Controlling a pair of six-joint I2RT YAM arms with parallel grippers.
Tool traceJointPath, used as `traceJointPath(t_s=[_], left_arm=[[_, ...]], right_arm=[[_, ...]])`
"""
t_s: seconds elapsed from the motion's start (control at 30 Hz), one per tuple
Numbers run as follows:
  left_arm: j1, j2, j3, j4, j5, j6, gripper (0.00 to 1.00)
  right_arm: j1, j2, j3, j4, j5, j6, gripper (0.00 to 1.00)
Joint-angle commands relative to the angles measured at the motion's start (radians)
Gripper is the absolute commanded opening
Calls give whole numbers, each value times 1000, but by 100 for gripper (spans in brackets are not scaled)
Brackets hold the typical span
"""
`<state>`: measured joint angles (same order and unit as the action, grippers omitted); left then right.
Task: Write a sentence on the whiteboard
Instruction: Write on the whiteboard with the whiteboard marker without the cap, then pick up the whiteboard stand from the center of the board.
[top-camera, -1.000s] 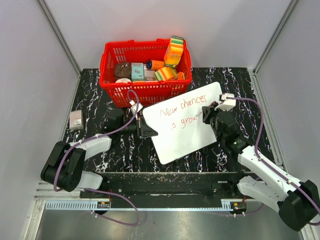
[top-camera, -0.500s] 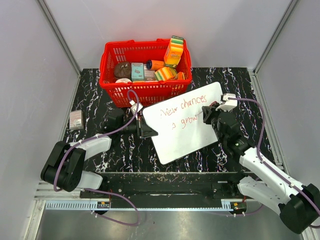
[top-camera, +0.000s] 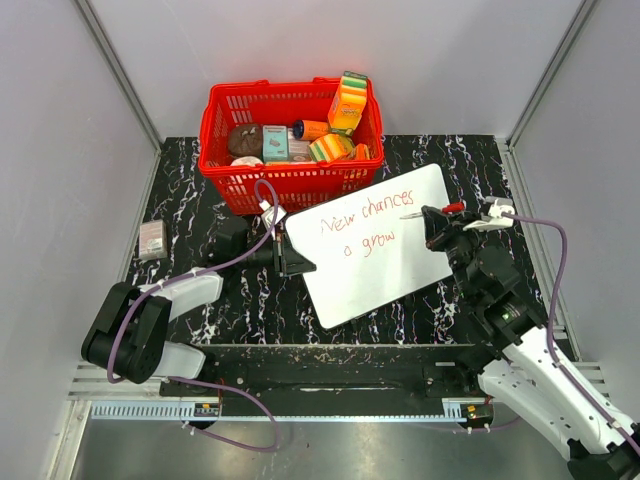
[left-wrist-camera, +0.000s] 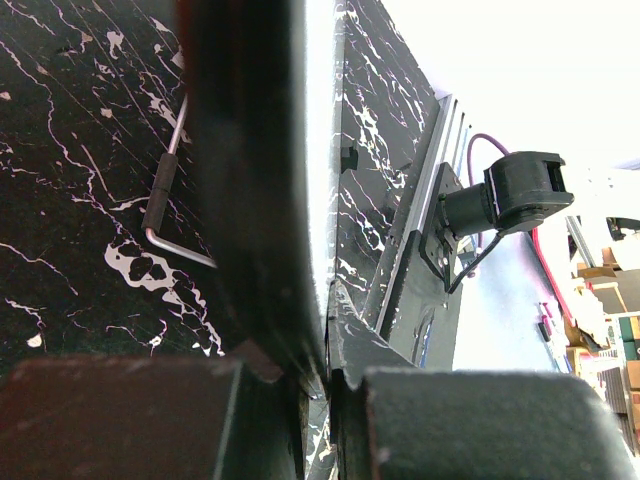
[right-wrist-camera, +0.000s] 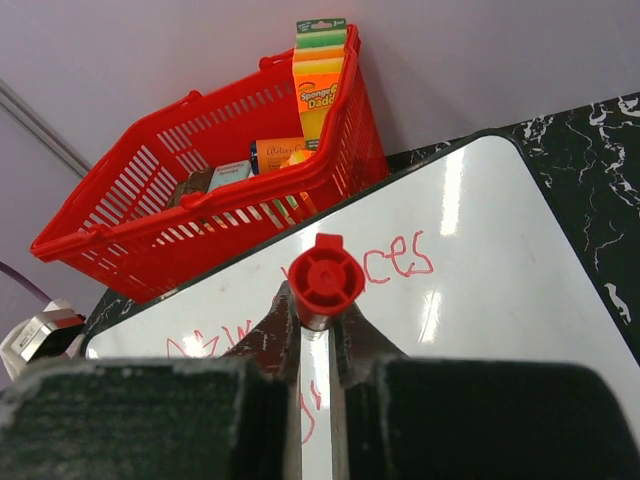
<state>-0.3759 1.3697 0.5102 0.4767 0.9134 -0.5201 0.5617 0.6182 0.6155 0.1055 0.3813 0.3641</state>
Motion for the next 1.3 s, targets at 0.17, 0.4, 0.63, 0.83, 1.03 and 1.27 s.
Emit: traceJointPath(t_s=[0.17, 0.4, 0.63, 0.83, 1.03, 1.27], left_arm=[[-26, 8, -19, -112, -53, 203, 0], [-27, -32, -39, -130, -87, 197, 0], [-26, -90, -87, -132, -122, 163, 0], [-27, -167, -116, -171, -174, 149, 0], [-34, -192, -118, -222, -218, 147, 15], [-38, -221, -119, -242, -255, 154, 38]], right_arm=[[-5, 22, 30, -21, -9, 6, 0], [-5, 2, 21, -39, 1, -4, 0], [-6, -3, 21, -50, 5, -13, 0], [-5, -11, 13, -53, 4, -8, 0], [-5, -15, 12, -58, 2, -8, 0], [-5, -17, 4, -61, 1, -4, 0]])
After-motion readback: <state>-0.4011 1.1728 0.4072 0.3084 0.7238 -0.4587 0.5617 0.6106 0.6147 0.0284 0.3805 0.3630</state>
